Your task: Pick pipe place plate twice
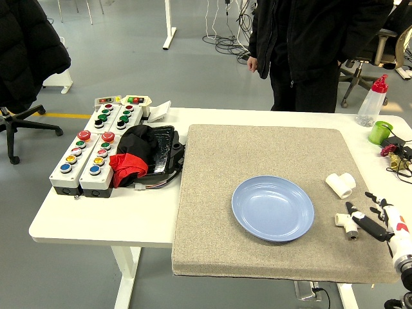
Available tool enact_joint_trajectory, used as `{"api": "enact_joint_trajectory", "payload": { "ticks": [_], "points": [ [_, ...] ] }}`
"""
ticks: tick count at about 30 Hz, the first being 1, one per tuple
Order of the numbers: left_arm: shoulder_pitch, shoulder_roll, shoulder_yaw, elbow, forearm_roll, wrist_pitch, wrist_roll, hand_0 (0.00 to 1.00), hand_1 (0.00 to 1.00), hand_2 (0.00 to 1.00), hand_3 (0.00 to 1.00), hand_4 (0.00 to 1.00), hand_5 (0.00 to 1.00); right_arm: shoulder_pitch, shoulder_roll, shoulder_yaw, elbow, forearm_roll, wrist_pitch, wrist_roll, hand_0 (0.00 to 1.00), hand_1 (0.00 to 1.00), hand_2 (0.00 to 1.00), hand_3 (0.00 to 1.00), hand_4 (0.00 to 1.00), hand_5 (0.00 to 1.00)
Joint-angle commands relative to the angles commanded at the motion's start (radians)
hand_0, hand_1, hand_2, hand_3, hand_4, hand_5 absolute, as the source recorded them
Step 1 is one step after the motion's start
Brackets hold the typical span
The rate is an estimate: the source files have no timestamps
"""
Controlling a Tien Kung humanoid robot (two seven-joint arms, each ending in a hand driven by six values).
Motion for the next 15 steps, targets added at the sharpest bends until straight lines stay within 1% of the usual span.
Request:
{"api": "enact_joint_trajectory", "payload": {
  "ticks": [2, 3, 5, 8, 10, 13, 14, 15],
  "points": [
    [0.0, 0.0, -0.001, 0.0, 0.001, 0.0, 0.0, 0.691, 0.706, 0.745, 0.683, 0.532, 0.998, 0.005, 0.0, -0.011, -0.004, -0.022, -0.007, -0.015, 0.998, 0.986, 0.998, 0.998, 0.922, 0.42],
    [-0.001, 0.001, -0.001, 0.0, 0.002, 0.0, 0.0, 0.691, 0.707, 0.744, 0.684, 0.531, 0.998, 0.014, 0.0, -0.031, -0.012, -0.048, -0.02, -0.036, 0.998, 0.99, 0.998, 0.998, 0.915, 0.4],
    [-0.002, 0.002, 0.001, 0.0, -0.002, 0.0, 0.0, 0.691, 0.707, 0.744, 0.684, 0.531, 0.998, 0.029, 0.0, -0.064, -0.022, -0.077, -0.035, -0.068, 0.998, 0.99, 0.998, 0.998, 0.915, 0.4],
    [-0.003, 0.003, 0.009, -0.002, -0.014, 0.001, 0.001, 0.691, 0.707, 0.743, 0.684, 0.531, 0.998, 0.051, -0.002, -0.095, -0.041, -0.112, -0.035, -0.101, 0.998, 0.98, 0.998, 0.998, 0.914, 0.399],
    [-0.006, 0.004, 0.013, -0.002, -0.021, 0.003, 0.001, 0.691, 0.707, 0.743, 0.684, 0.531, 0.998, 0.067, -0.004, -0.119, -0.053, -0.107, -0.037, -0.11, 0.998, 0.98, 0.998, 0.998, 0.914, 0.399],
    [-0.009, 0.005, 0.016, -0.003, -0.026, 0.004, 0.0, 0.691, 0.707, 0.743, 0.684, 0.531, 0.998, 0.081, -0.004, -0.13, -0.069, -0.092, -0.033, -0.099, 0.998, 0.98, 0.998, 0.998, 0.914, 0.399],
    [-0.01, 0.005, 0.016, -0.003, -0.029, 0.005, 0.0, 0.69, 0.703, 0.74, 0.677, 0.529, 0.998, 0.093, -0.005, -0.146, -0.08, -0.091, -0.039, -0.099, 0.921, 0.877, 0.964, 0.942, 0.879, 0.362],
    [-0.011, 0.005, 0.018, -0.003, -0.03, 0.005, 0.0, 0.69, 0.703, 0.74, 0.677, 0.529, 0.998, 0.104, -0.006, -0.161, -0.093, -0.092, -0.051, -0.092, 0.921, 0.877, 0.964, 0.942, 0.879, 0.362]
  ]
}}
